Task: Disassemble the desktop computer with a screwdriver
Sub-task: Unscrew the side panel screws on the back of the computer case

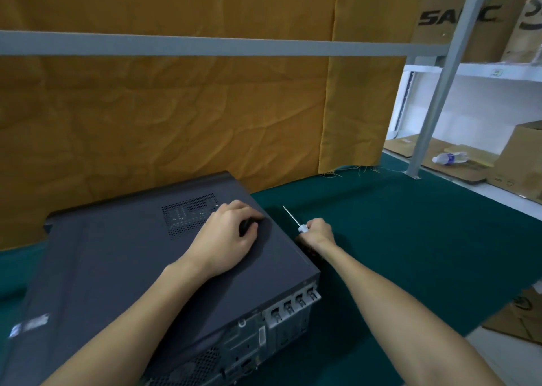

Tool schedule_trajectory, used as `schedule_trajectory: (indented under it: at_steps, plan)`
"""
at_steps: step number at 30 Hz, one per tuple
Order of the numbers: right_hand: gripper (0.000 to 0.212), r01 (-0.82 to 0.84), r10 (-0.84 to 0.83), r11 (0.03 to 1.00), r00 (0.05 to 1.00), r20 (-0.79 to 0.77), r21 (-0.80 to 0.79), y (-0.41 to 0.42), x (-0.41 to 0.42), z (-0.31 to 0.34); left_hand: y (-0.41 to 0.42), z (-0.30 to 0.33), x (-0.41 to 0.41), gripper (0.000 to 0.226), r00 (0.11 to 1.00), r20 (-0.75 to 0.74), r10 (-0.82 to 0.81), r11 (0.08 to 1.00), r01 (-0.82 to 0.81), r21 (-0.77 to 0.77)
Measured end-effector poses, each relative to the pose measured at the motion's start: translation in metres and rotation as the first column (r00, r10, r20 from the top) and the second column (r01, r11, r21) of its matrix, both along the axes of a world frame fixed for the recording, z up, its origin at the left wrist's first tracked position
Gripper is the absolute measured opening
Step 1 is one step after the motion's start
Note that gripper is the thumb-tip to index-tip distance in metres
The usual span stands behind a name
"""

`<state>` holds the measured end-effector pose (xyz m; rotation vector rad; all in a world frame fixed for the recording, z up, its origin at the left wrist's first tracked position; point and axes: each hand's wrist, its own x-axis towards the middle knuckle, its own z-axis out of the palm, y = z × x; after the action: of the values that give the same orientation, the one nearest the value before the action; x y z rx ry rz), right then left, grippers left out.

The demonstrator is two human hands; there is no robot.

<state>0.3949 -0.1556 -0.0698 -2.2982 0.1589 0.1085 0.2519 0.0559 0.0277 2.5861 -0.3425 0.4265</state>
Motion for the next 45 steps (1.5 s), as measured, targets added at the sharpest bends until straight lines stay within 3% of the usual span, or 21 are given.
schedule_trajectory:
  at_steps: [9,13,19,27,32,36,40,45]
  plan:
    - [0.009,-0.051,0.091,0.983,0.97,-0.225,0.179,-0.023,0.016,-0.007,-0.002,0.002,0.001,0.026,1.0,0.006,0.006,1.0,-0.006,-0.012]
    - [0.013,0.02,0.035,0.97,0.975,-0.219,0.241,-0.025,0.026,-0.011,-0.001,0.002,0.001,0.025,1.0,-0.001,0.011,1.0,-0.011,-0.025]
    - [0.021,-0.056,0.074,0.988,0.989,-0.125,0.144,-0.015,0.026,-0.011,0.0,0.0,0.002,0.025,1.0,-0.004,0.016,0.999,-0.016,-0.029]
    - [0.011,-0.199,0.199,0.98,0.98,-0.012,-0.002,-0.008,0.018,-0.01,0.0,-0.001,0.003,0.024,1.0,0.001,0.015,0.999,-0.015,-0.031]
    - [0.02,-0.179,0.199,0.965,0.976,0.089,-0.194,0.013,0.028,-0.008,0.001,0.0,0.004,0.023,1.0,-0.004,0.01,0.999,-0.01,-0.046]
    - [0.015,-0.105,0.134,0.98,0.977,0.166,-0.172,0.034,0.041,-0.005,0.002,0.0,0.006,0.023,1.0,-0.003,0.007,0.999,-0.007,-0.052]
    - [0.02,-0.088,0.134,0.955,0.98,0.147,-0.282,0.04,0.042,-0.013,0.003,-0.001,0.006,0.022,1.0,-0.012,-0.002,0.998,0.001,-0.059]
    - [0.012,-0.111,0.128,0.982,0.986,0.108,-0.151,0.03,0.046,-0.014,0.004,-0.002,0.007,0.023,1.0,-0.01,-0.005,0.998,0.004,-0.057]
